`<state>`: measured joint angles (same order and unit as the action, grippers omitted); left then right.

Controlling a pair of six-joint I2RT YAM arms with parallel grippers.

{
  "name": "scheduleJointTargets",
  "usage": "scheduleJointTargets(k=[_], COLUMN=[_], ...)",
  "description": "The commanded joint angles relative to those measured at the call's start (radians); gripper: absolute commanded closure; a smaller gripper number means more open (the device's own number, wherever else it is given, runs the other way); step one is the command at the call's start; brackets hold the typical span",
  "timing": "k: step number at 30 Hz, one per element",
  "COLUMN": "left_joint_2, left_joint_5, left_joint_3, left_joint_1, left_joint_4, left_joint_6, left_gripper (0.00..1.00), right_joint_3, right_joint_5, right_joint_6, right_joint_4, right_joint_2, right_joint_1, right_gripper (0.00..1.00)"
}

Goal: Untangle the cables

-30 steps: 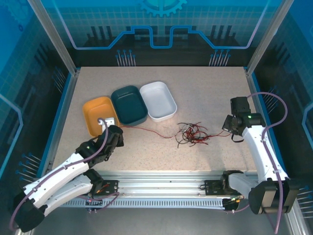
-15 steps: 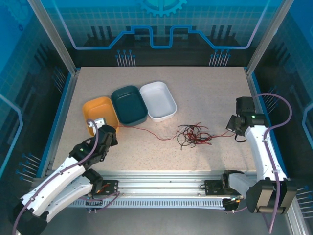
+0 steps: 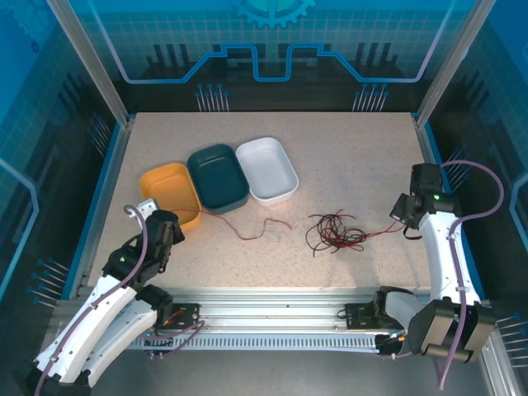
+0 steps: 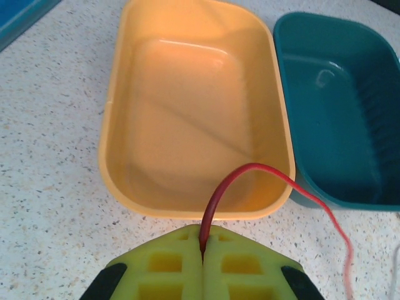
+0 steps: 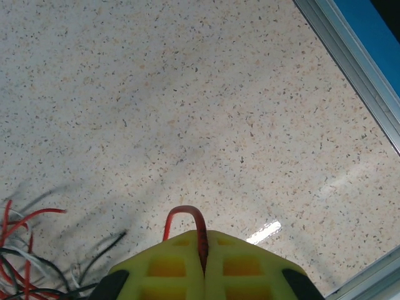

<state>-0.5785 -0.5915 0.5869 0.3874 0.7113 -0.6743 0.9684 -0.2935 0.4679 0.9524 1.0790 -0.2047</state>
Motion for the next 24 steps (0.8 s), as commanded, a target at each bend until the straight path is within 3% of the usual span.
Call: scheduleJointTargets(k=[1, 6, 15, 19, 24], left_joint_2=[0.017, 0.014, -0.063, -0.112, -0.184], left_joint_5=[-0.017, 0.041, 0.393, 0.482, 0.506], left_joint_3=[0.041, 0.071, 0.137, 0.200, 0.335], left_joint_1=[-0.024, -0.027, -0.021, 0.027, 0.121], left_joint_4=[0.028, -0.018, -0.177, -0.228, -0.228], left_joint_6=[0.036, 0.107, 0.222, 0.241, 0.308], left_gripper=[1.00, 1.00, 1.00, 1.00, 1.00], right_joint_3=[-0.016, -0.017, -0.003, 0.001, 0.008], right_joint_5=[0.031, 0.080, 0.152, 0.147, 0.152], right_joint_6=[-0.017, -0.020, 0.009, 0.038, 0.071], right_joint_4=[-0.014, -0.018, -0.034, -0.051, -0.090], right_joint_2=[-0.009, -0.018, -0.029, 0.007, 0.060], right_joint_1=[-0.020, -0.020, 0.082, 0.160, 0.259], right_gripper=[1.00, 1.00, 1.00, 1.00, 1.00])
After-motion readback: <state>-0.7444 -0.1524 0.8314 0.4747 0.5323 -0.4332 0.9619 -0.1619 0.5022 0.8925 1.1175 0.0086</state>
